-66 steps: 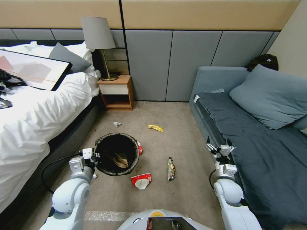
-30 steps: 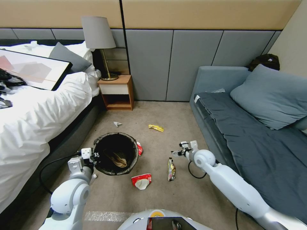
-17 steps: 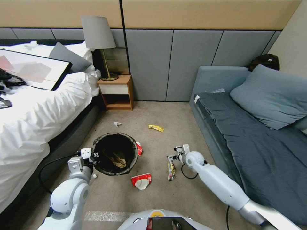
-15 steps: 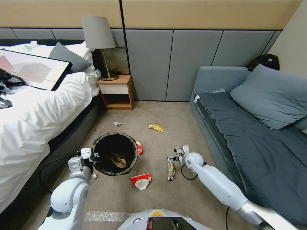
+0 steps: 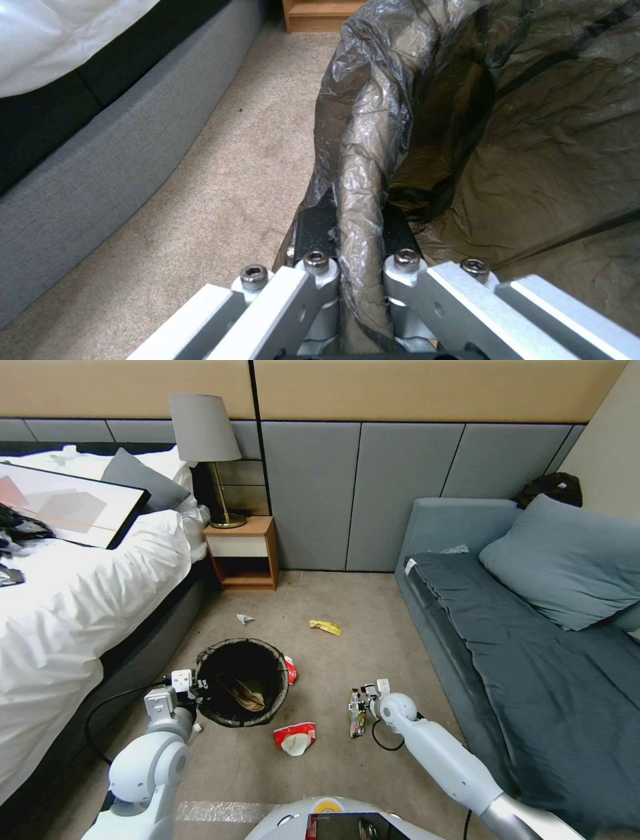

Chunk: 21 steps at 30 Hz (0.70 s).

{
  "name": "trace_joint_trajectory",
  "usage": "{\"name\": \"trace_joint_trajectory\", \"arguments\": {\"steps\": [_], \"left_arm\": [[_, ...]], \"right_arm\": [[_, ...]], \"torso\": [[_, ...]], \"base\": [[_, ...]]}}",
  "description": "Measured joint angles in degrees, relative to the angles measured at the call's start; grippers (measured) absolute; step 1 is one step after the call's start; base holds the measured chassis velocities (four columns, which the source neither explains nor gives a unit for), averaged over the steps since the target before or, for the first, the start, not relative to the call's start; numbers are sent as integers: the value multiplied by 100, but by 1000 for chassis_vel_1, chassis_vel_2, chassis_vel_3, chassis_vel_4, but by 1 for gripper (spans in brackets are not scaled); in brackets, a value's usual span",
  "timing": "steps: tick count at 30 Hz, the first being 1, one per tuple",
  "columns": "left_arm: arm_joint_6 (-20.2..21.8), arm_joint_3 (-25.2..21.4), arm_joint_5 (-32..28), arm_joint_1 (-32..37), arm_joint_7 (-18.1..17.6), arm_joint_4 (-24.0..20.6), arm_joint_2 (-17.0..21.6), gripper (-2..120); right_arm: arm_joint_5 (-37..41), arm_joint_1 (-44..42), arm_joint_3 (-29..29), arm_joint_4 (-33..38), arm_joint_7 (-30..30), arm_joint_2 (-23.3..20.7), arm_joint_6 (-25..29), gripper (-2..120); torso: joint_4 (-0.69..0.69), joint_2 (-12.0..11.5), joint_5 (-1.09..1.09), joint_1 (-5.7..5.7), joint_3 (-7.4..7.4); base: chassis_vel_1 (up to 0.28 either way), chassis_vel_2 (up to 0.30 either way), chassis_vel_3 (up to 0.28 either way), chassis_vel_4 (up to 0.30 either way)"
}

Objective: Pick up the trash bin, then pick up the garbage from the floor and place it into the trash bin.

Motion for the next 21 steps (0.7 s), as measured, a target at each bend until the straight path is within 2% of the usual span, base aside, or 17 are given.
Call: {"name": "trace_joint_trajectory", "arguments": {"steps": [4,6,7,9,13,15,16,18,19,21], "left_arm": [[0,-5,14,14,20,1,-18,0],[0,-19,20,17,29,11,-33,0],[0,-19,20,17,29,11,-33,0],[0,-18,54,21,58,32,-61,0],[-1,-14,79,23,63,35,-93,0],[-1,-22,85,40,68,33,-84,0],[-1,-22,85,40,68,33,-84,0],[-2,-44,87,45,68,35,-69,0],[-2,-44,87,45,68,35,-69,0],[-2,-46,92,45,68,37,-72,0]], "right_arm": [[-93,2,-33,-128,-28,155,2,100],[-121,45,-23,-300,-67,286,4,92],[-121,45,-23,-300,-67,286,4,92],[-188,82,-10,-464,-171,385,5,82],[-337,92,4,-649,-295,481,7,74],[-456,97,20,-812,-371,542,32,61],[-456,97,20,-812,-371,542,32,61],[-537,105,21,-924,-406,569,62,48],[-537,105,21,-924,-406,569,62,48],[-629,133,29,-1056,-416,607,110,41]], "torso": [[0,0,1,0,0],[-1,0,0,0,0],[-1,0,0,0,0],[0,0,0,0,0],[-1,0,0,0,-1],[0,0,0,0,0],[0,0,0,0,0],[0,0,0,0,-1],[0,0,0,0,-1],[-1,0,0,0,-1]], "base": [[0,0,0,0],[0,0,0,0],[0,0,0,0],[0,0,0,0],[0,0,0,0],[0,0,0,0],[0,0,0,0],[0,0,0,0],[0,0,0,0],[0,0,0,0]]}}
